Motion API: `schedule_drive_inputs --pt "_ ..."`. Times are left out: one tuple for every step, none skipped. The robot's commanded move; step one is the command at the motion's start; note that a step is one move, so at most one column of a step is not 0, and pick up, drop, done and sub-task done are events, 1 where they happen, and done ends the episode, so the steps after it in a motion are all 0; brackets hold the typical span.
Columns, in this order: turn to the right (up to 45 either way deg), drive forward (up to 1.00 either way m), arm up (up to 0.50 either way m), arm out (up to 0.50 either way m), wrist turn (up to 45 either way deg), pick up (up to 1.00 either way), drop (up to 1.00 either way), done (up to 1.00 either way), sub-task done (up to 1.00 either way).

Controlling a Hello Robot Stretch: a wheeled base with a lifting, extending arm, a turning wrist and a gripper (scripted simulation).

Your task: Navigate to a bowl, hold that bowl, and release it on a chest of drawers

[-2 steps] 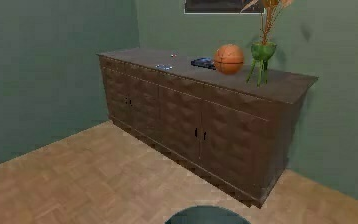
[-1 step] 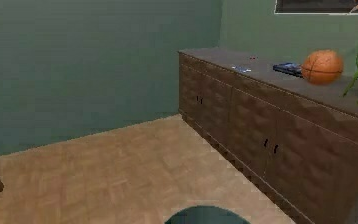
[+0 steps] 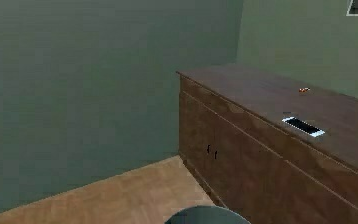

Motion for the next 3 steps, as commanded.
schedule_drive_inputs --pt "0.0 0.55 0.00 0.00 0.0 0.00 0.00 0.00 0.00" --pt "-45.0 0.00 0.00 0.00 0.0 0.00 0.00 0.00 0.00" --pt "-6.0 0.00 0.00 0.00 0.0 0.00 0.00 0.00 0.00"
